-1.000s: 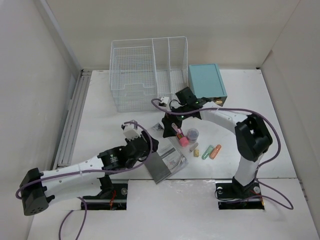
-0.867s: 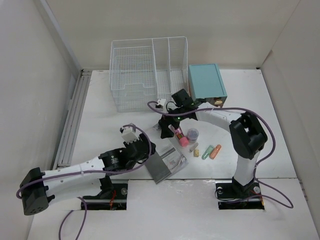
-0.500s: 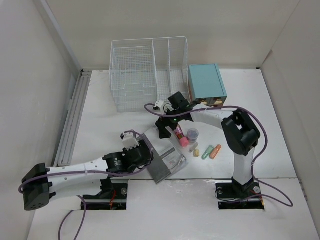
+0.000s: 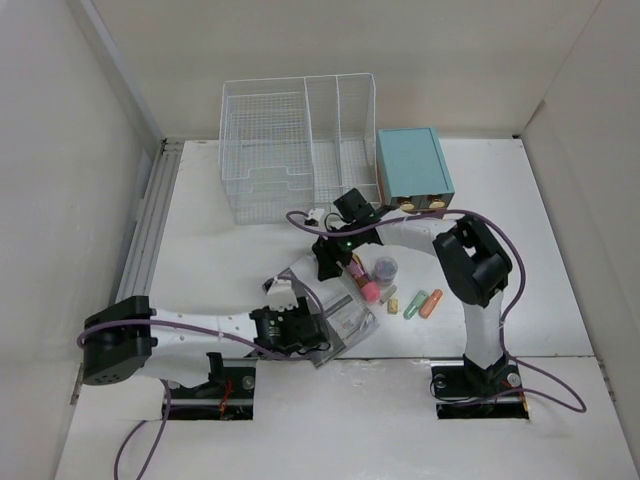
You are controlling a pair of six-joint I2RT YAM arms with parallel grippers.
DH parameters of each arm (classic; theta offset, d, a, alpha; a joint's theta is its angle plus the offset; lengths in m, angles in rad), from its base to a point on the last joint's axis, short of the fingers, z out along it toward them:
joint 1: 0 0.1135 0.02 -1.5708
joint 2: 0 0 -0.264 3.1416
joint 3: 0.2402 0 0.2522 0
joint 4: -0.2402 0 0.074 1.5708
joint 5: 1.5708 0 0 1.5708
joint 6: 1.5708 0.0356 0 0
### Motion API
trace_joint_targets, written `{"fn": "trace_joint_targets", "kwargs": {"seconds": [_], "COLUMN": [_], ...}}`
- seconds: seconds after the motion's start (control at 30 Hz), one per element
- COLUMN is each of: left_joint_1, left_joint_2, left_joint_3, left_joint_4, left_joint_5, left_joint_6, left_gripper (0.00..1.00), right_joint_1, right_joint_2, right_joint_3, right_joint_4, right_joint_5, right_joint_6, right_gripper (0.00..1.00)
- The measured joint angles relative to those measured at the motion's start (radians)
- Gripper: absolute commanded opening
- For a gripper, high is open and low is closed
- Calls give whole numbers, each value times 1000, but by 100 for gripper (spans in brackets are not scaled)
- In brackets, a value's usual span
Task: Organize the desk
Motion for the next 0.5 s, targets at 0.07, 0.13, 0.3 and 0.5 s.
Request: {"fn": "trace_joint_targets", "kwargs": {"seconds": [0.07, 0.13, 0.3, 0.5], "left_joint_1": [-22, -37, -46, -71], "left_joint_2": [32, 37, -14, -179], "left_joint_3": [21, 26, 0, -74], "left_joint_4": [-14, -23, 5, 20], "left_joint_5": [-14, -18, -1, 14], "left_joint_6": [-21, -37, -68, -98], "left_gripper": [51, 52, 66, 70], "right_joint_1": [3, 0, 1, 13], "right_joint_2": [9, 19, 31, 3], "right_joint_3": [1, 13, 61, 69], "right_joint_4": [-9, -24, -87, -171], "right_joint_5": [-28, -60, -150, -148], "right_joint_6": [-17, -34, -79, -123], "right_gripper": [40, 7, 0, 0]}}
